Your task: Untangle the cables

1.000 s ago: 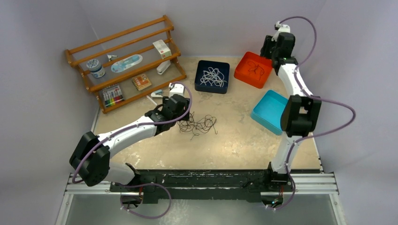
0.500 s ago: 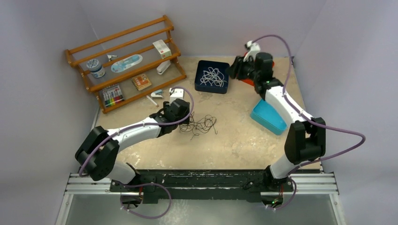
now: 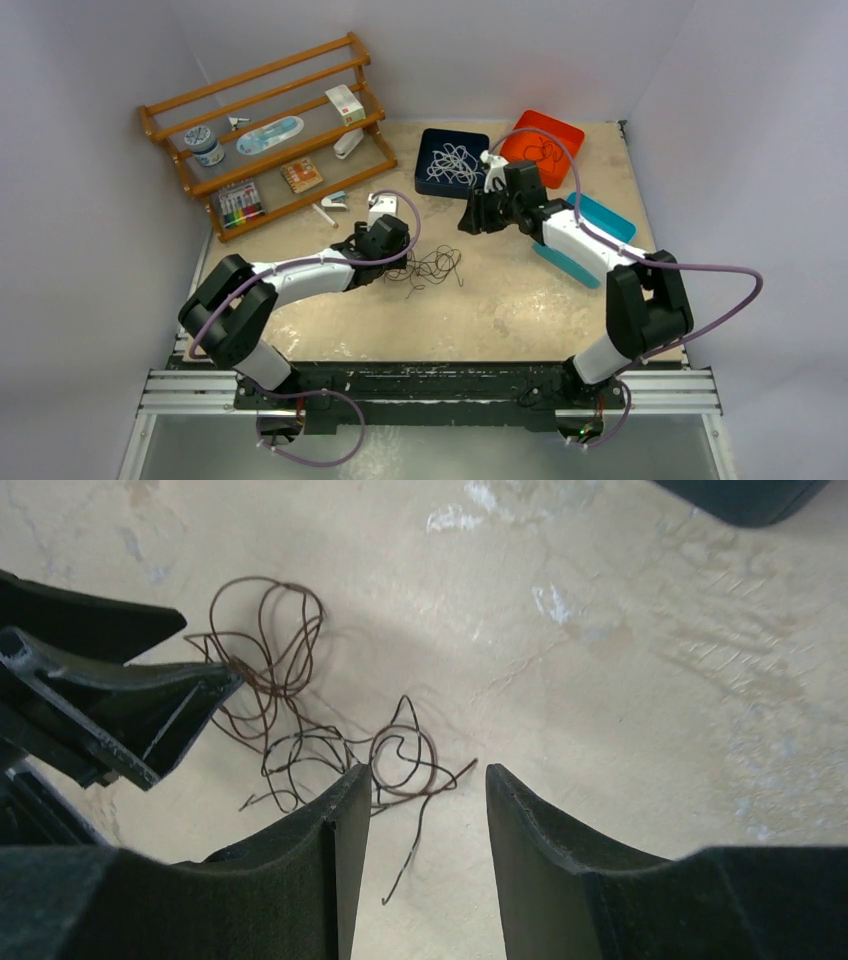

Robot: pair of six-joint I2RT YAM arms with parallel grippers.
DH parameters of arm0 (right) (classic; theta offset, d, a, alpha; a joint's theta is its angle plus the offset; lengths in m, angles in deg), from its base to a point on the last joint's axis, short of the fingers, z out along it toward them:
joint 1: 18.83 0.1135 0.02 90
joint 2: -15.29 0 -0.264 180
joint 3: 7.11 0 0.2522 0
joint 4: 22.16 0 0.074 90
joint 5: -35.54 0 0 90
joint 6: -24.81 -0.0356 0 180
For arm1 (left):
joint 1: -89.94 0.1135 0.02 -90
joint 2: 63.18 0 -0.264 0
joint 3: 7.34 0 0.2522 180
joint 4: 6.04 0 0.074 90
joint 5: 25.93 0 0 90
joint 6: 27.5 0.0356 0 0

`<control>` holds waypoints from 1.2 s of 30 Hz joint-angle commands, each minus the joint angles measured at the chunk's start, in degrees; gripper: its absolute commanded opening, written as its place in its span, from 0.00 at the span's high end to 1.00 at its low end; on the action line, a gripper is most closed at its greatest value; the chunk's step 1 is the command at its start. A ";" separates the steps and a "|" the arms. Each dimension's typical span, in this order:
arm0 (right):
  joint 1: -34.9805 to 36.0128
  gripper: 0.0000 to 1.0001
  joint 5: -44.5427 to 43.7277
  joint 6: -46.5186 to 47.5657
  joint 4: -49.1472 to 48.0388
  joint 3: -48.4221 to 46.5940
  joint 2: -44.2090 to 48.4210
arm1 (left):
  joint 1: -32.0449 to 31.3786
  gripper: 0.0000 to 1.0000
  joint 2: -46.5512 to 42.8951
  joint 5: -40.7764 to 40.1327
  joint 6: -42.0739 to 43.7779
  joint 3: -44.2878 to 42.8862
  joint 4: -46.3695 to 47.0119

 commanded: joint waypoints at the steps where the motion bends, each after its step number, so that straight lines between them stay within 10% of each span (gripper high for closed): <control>1: 1.35 0.51 2.33 1.17 -0.30 1.27 -1.17 | 0.40 0.37 1.34 -0.14 -0.12 -0.18 2.77; 26: 4.07 0.58 3.94 0.93 -11.00 6.45 -10.74 | 0.40 0.90 4.57 -2.57 0.26 0.60 2.77; 36: 4.09 0.99 1.00 -0.09 -13.09 7.71 -7.12 | 0.32 1.00 3.85 -4.38 -0.27 0.77 2.37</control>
